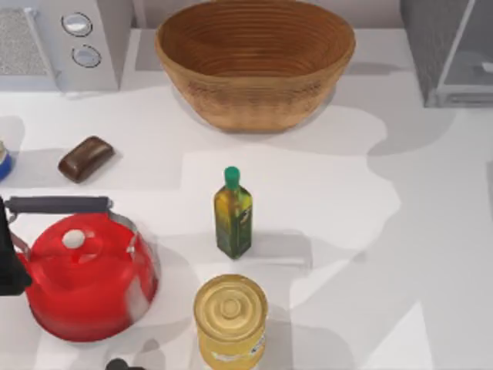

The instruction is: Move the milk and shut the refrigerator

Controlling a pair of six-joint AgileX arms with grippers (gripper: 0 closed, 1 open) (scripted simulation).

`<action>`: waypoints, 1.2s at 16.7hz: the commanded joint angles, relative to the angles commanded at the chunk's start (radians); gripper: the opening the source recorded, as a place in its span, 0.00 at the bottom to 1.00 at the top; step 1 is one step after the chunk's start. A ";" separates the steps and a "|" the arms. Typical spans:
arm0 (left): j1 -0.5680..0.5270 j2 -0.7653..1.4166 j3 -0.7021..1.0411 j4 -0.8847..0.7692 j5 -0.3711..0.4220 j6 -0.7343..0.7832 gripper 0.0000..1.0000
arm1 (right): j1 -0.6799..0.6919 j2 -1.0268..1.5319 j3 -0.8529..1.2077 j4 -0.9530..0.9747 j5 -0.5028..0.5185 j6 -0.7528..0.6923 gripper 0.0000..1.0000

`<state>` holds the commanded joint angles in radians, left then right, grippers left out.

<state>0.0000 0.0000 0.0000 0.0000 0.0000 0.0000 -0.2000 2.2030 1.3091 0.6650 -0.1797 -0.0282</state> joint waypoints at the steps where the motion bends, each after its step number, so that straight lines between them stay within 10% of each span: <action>1: 0.000 0.000 0.000 0.000 0.000 0.000 1.00 | 0.000 0.000 0.000 0.000 0.000 0.000 0.60; 6: 0.000 0.000 0.000 0.000 0.000 0.000 1.00 | 0.000 0.000 0.000 0.000 0.000 0.000 0.98; 20: 0.000 0.000 0.000 0.000 0.000 0.000 1.00 | 0.023 -0.105 -0.068 -0.039 -0.002 -0.004 1.00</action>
<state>0.0000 0.0000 0.0000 0.0000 0.0000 0.0000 -0.1773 2.0983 1.2410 0.6260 -0.1812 -0.0327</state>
